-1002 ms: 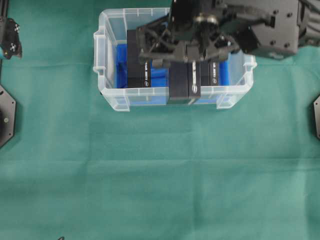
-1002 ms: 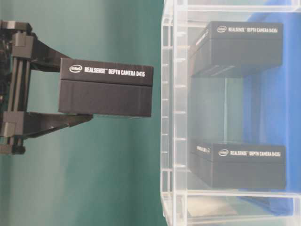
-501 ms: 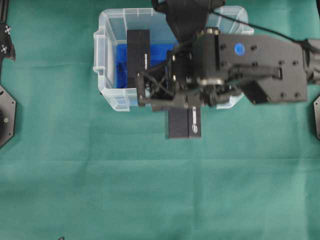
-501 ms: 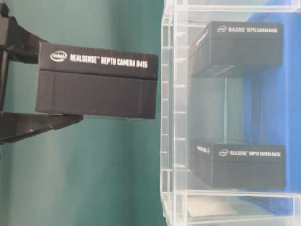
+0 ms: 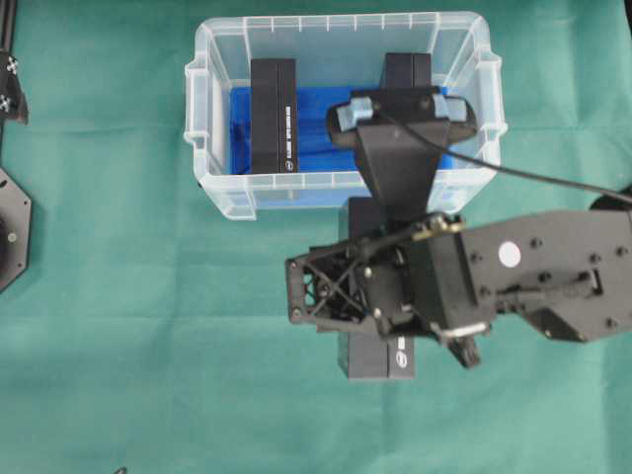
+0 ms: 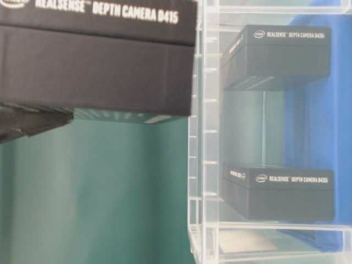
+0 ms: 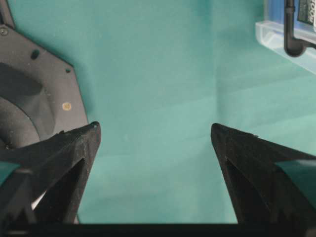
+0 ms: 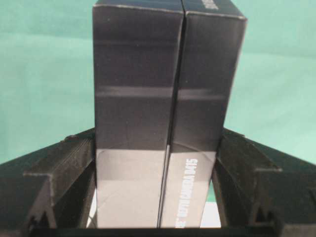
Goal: Take out the box from the case.
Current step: 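Lower the held box onto the green table in front of the case, then open the right gripper and withdraw it to the right side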
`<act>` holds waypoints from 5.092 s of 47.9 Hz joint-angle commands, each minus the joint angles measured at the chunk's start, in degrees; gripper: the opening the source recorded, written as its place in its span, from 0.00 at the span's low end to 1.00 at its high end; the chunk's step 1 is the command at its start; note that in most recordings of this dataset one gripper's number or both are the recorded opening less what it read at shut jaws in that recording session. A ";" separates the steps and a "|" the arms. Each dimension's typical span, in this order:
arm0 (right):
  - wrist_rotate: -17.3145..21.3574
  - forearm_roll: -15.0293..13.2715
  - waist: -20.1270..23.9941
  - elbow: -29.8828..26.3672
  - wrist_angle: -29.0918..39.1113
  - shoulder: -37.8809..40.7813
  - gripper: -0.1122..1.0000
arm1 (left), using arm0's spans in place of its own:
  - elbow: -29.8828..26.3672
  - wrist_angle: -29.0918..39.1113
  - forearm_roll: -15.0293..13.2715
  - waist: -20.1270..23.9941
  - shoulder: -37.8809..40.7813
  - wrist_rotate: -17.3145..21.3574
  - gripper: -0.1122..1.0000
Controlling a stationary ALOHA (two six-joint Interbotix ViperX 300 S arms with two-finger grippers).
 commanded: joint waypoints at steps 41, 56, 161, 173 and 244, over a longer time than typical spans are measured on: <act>2.02 -0.53 0.79 11.34 -11.95 -0.62 0.70 | -0.70 0.00 -0.18 -0.26 0.18 -0.53 0.98; 3.34 0.53 0.35 19.42 -20.13 -0.62 0.70 | -0.70 -0.09 -0.18 -0.26 0.53 -0.35 0.98; 1.23 0.97 -1.41 26.19 -28.04 -5.10 0.89 | -0.97 -0.09 0.00 -0.09 1.05 -0.18 0.98; -1.58 0.53 -1.32 17.49 -19.34 -5.54 0.89 | -0.97 0.00 0.09 -0.09 1.05 -0.44 0.98; 6.33 1.67 8.17 47.29 -12.57 -34.72 0.89 | -0.62 -0.26 0.09 -0.44 0.18 -0.62 0.98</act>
